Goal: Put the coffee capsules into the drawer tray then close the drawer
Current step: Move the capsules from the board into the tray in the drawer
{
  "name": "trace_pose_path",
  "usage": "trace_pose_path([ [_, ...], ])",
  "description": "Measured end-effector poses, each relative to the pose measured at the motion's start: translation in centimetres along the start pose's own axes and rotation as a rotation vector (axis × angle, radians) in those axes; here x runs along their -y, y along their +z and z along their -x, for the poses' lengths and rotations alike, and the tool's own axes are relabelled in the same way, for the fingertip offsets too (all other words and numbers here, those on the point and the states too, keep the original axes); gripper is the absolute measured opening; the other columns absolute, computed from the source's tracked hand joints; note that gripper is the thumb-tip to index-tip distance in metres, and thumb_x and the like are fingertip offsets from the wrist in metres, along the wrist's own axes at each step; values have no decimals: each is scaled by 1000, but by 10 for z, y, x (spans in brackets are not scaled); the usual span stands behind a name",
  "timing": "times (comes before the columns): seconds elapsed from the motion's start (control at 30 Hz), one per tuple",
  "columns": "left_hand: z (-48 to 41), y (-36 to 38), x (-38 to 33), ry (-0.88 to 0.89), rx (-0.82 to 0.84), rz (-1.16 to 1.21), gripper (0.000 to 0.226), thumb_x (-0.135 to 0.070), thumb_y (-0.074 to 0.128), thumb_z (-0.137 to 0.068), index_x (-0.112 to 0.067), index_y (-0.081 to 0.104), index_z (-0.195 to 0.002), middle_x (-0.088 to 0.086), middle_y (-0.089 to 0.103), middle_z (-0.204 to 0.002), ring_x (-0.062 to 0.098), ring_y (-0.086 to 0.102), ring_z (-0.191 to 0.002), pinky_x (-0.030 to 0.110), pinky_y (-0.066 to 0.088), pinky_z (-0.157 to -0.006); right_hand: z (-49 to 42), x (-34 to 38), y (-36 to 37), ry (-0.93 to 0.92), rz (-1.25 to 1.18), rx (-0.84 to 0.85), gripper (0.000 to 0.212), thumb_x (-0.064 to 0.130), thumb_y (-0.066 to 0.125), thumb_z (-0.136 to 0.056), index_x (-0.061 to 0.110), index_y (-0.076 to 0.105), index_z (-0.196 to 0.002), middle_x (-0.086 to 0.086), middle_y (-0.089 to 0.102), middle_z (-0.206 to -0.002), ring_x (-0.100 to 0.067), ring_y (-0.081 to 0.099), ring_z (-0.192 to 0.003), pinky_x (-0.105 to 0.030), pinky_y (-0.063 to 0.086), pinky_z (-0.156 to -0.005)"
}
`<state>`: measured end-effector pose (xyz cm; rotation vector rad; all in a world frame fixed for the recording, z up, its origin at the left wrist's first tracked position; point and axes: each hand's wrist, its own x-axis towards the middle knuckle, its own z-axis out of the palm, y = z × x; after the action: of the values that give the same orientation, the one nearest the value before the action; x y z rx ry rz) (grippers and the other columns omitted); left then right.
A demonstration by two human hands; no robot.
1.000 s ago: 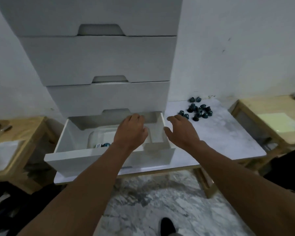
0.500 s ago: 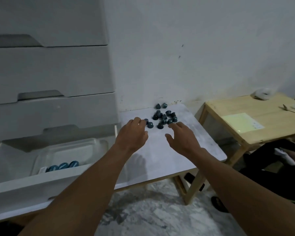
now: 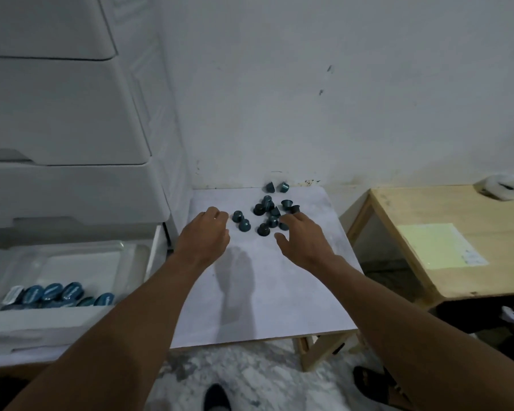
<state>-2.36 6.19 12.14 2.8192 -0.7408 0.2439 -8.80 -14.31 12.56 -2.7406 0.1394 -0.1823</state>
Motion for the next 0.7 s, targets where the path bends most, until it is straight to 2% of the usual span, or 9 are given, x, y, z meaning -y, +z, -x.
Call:
trace_pose_path([
  [0.17,-42,23,17,-31,66,-25,25,-14,46,-92,-6,55,-114,11,56,-114,27,56,-97,35,47,-75,-49,-8,24,-16,-24,56,27,23,55,-88,9,58,-111,-10,61,-109,-26,55,-98,-28,40,-73],
  [0.37,-108,66,42,-23,136,-8,24,-8,51,-88,-9,57,-111,9,58,-112,26,57,-95,36,50,-77,-119,-13,56,1,-29,162,39,22,56,-88,12,54,-126,-10,60,-120,-29,57,-104,-35,47,-86],
  [0.5,-137,92,53,0,200,-8,23,-6,53,-87,-11,58,-110,6,59,-111,25,60,-96,35,49,-75,-154,-14,84,12,-3,258,43,26,60,-87,12,54,-128,-8,59,-126,-27,56,-112,-34,46,-93],
  [0.57,-148,104,58,37,235,-6,23,-8,53,-89,-12,57,-111,6,59,-112,23,60,-95,32,48,-75,-164,-14,98,15,4,298,39,29,60,-87,12,58,-122,-8,61,-122,-28,57,-111,-38,49,-92],
  [0.7,-161,123,68,129,333,-32,22,-13,55,-89,-16,53,-111,4,56,-111,21,59,-90,28,44,-71,-175,-18,120,0,66,331,31,35,60,-84,14,62,-105,-9,65,-102,-30,59,-97,-41,51,-81],
])
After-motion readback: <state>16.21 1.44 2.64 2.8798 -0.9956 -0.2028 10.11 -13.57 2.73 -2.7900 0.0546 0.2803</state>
